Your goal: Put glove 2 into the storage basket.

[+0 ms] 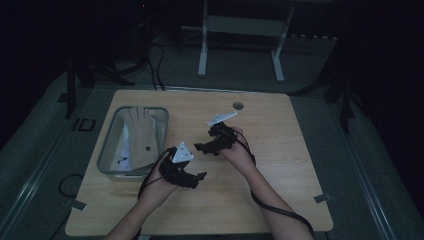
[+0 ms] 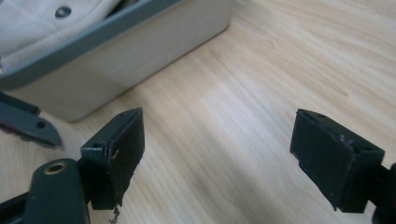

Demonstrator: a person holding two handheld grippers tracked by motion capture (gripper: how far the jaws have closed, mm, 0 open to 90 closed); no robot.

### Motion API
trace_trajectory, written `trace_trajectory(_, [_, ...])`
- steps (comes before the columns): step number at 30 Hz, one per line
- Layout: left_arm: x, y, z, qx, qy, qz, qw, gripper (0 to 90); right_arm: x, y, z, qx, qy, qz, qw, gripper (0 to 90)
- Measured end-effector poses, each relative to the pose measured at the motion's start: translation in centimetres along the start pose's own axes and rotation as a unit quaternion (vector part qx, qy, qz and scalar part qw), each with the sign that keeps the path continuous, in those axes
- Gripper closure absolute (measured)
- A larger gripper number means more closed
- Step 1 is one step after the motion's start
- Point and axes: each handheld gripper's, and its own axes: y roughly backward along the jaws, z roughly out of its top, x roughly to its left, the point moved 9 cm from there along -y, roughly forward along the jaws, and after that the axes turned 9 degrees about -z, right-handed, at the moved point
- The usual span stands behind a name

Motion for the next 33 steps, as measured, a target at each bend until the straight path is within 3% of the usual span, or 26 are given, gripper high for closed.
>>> trace_trajectory(10, [-1.0, -1.6, -0.7, 0.009, 0.001, -0.023, 0.9997, 15.0, -0.7, 0.9, -3.7, 0.008, 0.003, -0.008, 0.9999, 17.7])
trace_trajectory(15, [-1.6, -2.4, -1.2, 0.010, -0.007, -0.035, 0.9993, 14.9, -1.2, 1.7, -4.9, -0.011, -0.006, -0.005, 0.9999, 17.8])
trace_trajectory(21, [-1.9, -3.1, -1.9, 0.014, -0.009, -0.041, 0.9990, 14.9, -1.4, 2.5, -6.6, -0.013, -0.004, -0.004, 0.9999, 17.7])
trace_trajectory(27, [-2.0, -3.5, -2.4, 0.013, -0.009, -0.048, 0.9987, 14.9, -1.8, 3.5, -8.1, -0.042, -0.010, -0.013, 0.9990, 17.2])
trace_trajectory(33, [-2.2, -3.9, -2.9, 0.011, -0.011, -0.051, 0.9986, 14.9, -2.2, 4.6, -9.4, -0.044, -0.013, -0.013, 0.9989, 17.0])
